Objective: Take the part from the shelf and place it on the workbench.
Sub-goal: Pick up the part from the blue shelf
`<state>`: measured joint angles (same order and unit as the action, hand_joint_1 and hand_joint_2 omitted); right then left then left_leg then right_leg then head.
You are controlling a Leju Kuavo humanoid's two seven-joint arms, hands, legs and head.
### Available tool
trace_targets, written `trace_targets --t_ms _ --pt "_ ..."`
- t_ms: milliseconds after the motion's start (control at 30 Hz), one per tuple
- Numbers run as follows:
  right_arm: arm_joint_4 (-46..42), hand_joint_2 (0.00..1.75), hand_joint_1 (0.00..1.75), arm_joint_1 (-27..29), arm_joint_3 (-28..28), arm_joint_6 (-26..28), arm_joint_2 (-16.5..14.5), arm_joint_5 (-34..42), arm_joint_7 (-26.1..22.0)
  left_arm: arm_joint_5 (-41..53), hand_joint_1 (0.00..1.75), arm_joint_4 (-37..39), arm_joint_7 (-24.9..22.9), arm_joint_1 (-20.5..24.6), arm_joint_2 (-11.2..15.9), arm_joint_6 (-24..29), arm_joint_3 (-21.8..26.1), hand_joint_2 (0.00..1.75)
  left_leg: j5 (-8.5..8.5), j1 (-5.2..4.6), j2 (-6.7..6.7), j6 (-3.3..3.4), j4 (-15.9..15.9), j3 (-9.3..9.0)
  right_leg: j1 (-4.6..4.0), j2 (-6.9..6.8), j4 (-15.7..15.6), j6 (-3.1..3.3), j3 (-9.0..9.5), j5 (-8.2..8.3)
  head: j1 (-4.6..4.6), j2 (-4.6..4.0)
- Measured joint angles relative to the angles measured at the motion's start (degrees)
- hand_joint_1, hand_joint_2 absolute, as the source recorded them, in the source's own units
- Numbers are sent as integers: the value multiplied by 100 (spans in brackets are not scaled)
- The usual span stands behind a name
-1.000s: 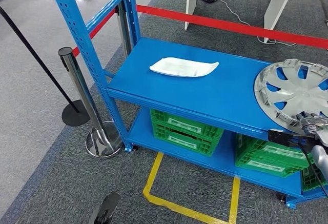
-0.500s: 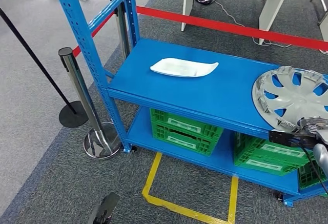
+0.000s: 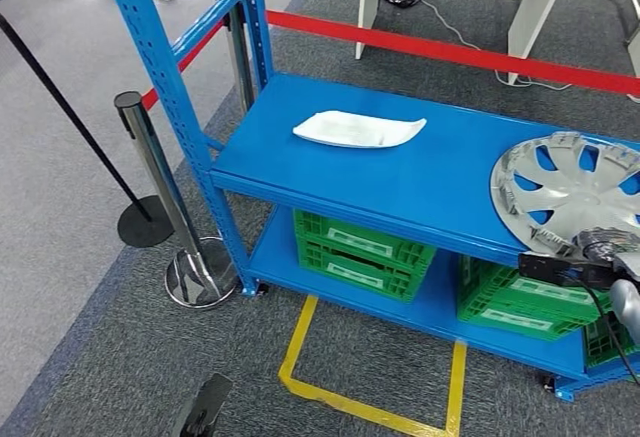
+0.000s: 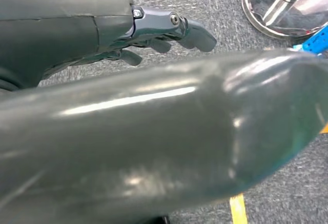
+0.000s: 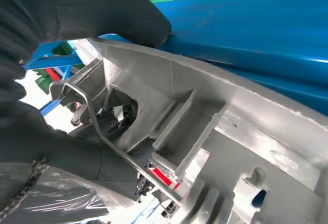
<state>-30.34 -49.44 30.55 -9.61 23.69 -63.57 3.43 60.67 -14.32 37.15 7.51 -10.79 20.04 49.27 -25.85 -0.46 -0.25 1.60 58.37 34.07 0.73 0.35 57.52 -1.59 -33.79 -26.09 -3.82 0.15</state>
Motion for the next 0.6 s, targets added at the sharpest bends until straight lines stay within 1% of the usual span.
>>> trace_targets --t_ms 33,67,100,167,200,233,267,300,333,367,400,433,467,533,567,600 --pt "-13 175 175 -4 1 -9 0 6 -8 -1 0 0 1 0 4 0 0 0 -29 5 2 -31 31 5 9 -7 -14 36 10 10 -4 0" --pt "-21 175 175 -8 1 -15 0 9 -15 -2 0 0 1 1 7 0 0 0 -112 9 3 -65 138 43 21 -18 -29 72 19 22 -12 0" --pt "-28 175 175 -12 2 -18 0 8 -20 -2 0 0 1 2 10 0 0 0 -260 19 4 -98 363 135 35 -32 -42 103 23 34 -19 0" --pt "-32 175 175 -19 5 -17 1 4 -14 -2 0 1 1 -6 15 0 0 0 -663 55 4 -151 1114 447 41 -54 -44 133 2 46 -31 0" --pt "-32 175 175 -20 7 -13 2 1 -3 -2 0 1 1 -15 18 0 0 0 -806 75 5 -173 1450 583 43 -59 -43 132 -12 55 -31 0" --pt "-32 175 175 -24 8 -9 2 -1 8 -2 0 1 0 -25 23 1 0 0 -847 93 5 -190 1627 642 47 -61 -41 125 -23 66 -31 0" --pt "-32 175 175 -30 9 -7 3 -2 18 -2 0 1 -1 -31 28 4 0 0 -773 109 6 -203 1575 591 55 -61 -38 112 -31 76 -31 0" --pt "-35 175 175 -43 10 -5 4 -1 24 -3 0 1 -1 -33 32 9 0 0 -611 126 7 -214 1310 440 67 -61 -31 93 -34 84 -31 0" --pt "-42 175 175 -64 11 -12 7 3 25 -5 0 1 -2 -32 36 14 0 0 -420 144 8 -223 929 234 77 -61 -19 67 -40 88 -32 0" --pt "-55 175 175 -92 13 -25 15 8 24 -7 0 2 -2 -28 36 19 0 0 -293 148 5 -226 546 40 77 -58 8 31 -57 86 -34 0" --pt "-73 175 175 -122 15 -40 25 13 21 -13 0 3 -1 -25 36 21 0 0 -217 150 0 -211 275 -84 73 -55 29 -12 -82 90 -32 1" --pt "-91 175 175 -148 18 -58 39 17 16 -23 0 4 5 -26 36 19 0 44 -202 144 -6 -188 137 -134 68 -52 43 -55 -108 99 -33 1" --pt "-109 175 175 -163 23 -70 56 21 5 -38 0 5 20 -31 35 8 1 87 -221 128 -13 -150 106 -125 69 -51 43 -96 -129 114 -30 1" --pt "-151 175 175 -171 38 -83 90 27 -25 -74 0 5 82 -44 38 -52 2 175 -185 123 -14 -60 98 -96 90 -50 31 -160 -161 123 -29 0" --pt "-178 175 175 -170 45 -82 106 34 -41 -96 0 5 129 -45 39 -97 3 175 -167 126 -13 -16 85 -91 98 -49 102 -179 -213 64 -21 0" --pt "-211 175 175 -171 51 -76 119 45 -48 -114 0 5 174 -40 40 -138 3 175 -150 130 -11 20 70 -89 100 -48 292 -189 -318 -55 -14 0"
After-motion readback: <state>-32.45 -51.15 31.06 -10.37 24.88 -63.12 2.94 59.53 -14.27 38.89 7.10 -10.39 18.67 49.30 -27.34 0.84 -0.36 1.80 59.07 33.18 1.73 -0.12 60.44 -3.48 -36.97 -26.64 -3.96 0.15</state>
